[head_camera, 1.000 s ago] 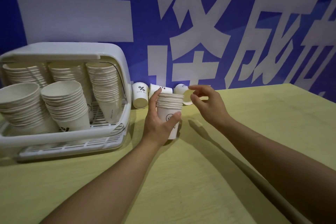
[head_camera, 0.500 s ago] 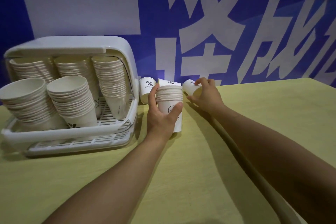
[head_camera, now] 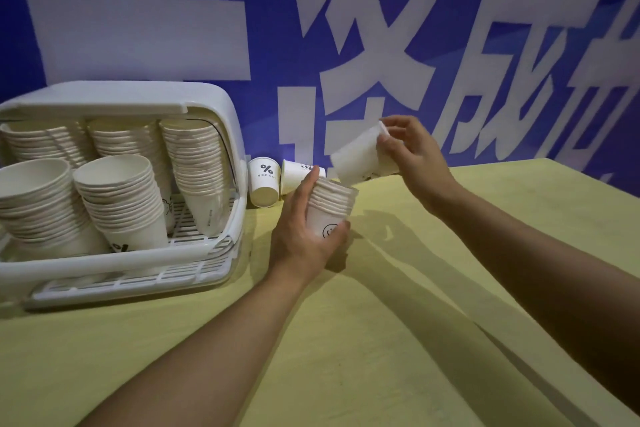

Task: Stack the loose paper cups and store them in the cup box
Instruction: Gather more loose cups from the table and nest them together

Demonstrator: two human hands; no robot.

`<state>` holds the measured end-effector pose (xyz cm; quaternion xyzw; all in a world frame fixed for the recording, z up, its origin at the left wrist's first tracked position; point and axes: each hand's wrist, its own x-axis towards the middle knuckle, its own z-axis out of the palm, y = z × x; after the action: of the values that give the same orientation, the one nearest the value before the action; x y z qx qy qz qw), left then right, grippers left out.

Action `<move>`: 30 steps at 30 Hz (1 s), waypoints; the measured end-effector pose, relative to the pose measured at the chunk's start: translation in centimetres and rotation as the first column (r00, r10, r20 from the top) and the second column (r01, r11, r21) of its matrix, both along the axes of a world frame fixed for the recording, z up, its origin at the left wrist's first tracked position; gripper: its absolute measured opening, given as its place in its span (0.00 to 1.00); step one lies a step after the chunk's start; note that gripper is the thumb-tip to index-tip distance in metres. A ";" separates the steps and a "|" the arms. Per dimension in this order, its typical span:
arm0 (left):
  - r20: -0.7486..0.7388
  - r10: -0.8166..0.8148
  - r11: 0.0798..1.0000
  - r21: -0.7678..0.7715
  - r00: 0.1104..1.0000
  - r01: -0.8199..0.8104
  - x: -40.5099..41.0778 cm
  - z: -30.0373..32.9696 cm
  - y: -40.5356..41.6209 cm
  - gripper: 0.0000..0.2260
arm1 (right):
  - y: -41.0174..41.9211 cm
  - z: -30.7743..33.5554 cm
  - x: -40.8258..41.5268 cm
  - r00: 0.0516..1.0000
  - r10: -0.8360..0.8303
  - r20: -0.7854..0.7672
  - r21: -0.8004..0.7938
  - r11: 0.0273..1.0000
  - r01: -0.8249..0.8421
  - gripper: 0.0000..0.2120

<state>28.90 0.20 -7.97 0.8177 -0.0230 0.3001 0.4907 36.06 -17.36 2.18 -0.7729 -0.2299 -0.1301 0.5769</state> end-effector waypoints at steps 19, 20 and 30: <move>0.021 0.287 0.896 -0.360 0.958 -0.261 0.9 0.1 1.0 0.38 | 7.3 -4.4 5.2 0.983 -0.169 -0.069 -0.398 0.908 0.128 0.18; 0.011 0.296 0.888 -0.371 0.955 -0.271 1.1 0.1 1.0 0.38 | 7.7 -5.0 6.0 0.981 -0.181 -0.067 -0.440 0.888 0.134 0.19; -0.010 0.322 0.891 -0.335 0.947 -0.307 1.7 -0.3 1.2 0.39 | 9.4 -7.0 9.1 0.984 -0.074 0.162 -0.685 0.709 0.166 0.36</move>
<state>30.56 1.40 -8.30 0.7091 0.1492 0.3935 0.5658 45.19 -7.92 -4.85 -0.9367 -0.2459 -0.1185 0.2193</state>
